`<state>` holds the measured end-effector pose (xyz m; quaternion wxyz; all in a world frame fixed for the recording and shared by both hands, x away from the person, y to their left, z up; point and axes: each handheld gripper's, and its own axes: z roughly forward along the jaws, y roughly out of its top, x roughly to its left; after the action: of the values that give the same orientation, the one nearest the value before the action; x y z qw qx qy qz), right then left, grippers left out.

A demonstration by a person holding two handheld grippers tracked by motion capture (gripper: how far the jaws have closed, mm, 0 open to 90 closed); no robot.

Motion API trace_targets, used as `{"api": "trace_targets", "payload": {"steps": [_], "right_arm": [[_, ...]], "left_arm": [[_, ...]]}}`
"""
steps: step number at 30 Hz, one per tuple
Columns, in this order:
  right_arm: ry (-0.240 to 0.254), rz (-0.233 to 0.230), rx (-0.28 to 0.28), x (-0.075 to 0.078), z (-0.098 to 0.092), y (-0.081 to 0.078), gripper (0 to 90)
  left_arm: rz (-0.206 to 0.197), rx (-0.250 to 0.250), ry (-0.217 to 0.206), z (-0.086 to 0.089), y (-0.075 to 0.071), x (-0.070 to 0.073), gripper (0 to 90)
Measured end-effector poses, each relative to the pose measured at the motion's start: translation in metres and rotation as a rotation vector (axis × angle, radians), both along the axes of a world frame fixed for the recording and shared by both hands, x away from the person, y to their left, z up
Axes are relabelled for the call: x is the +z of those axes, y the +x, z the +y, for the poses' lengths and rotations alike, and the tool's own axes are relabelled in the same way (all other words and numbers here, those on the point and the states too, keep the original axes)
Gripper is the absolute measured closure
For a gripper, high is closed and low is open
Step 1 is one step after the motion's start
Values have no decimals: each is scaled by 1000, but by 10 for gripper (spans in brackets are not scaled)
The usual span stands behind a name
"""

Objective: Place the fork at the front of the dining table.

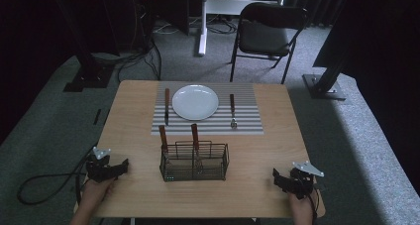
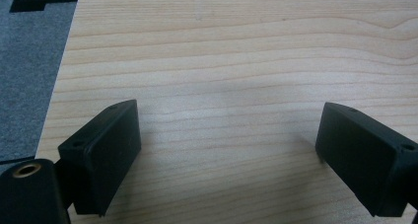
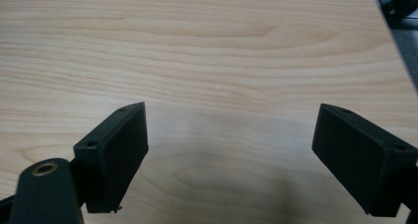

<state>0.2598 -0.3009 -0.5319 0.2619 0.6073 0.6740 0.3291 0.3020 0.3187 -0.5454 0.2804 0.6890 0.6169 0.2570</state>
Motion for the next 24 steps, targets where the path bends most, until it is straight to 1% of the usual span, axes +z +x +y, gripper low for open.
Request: {"api": "trace_targets", "payload": {"steps": [5,8,10,12,13,15,17,18,19,20,22,24], "right_arm": [[15,-3,-28,-5,-11,-9,133],[-2,-11,-45,-7,-15,-13,131],[-6,-30,-60,-9,-18,-17,130],[-17,-34,-68,-11,-21,-19,131],[-17,-35,-71,-12,-23,-21,130],[0,-39,-77,-14,-26,-23,131],[17,-48,-87,-14,-29,-23,131],[16,-52,-91,-14,-29,-22,131],[-2,-54,-97,-14,-30,-21,131],[-5,-56,-99,-15,-30,-20,133],[2,-26,-89,-16,-31,-16,134],[-7,-53,-93,-16,-30,-13,135]], "left_arm": [[0,0,0,0,0,0,100],[0,0,0,0,0,0,100],[0,0,0,0,0,0,100],[-1,3,0,0,0,0,100],[-1,3,0,0,0,0,100],[-1,4,0,0,0,0,100],[-1,6,0,-1,0,0,100],[-1,7,0,-1,0,0,100],[0,8,0,-1,0,0,100],[0,9,1,-1,0,0,99],[0,10,1,-1,0,0,99],[0,12,1,-1,0,0,100]]}}
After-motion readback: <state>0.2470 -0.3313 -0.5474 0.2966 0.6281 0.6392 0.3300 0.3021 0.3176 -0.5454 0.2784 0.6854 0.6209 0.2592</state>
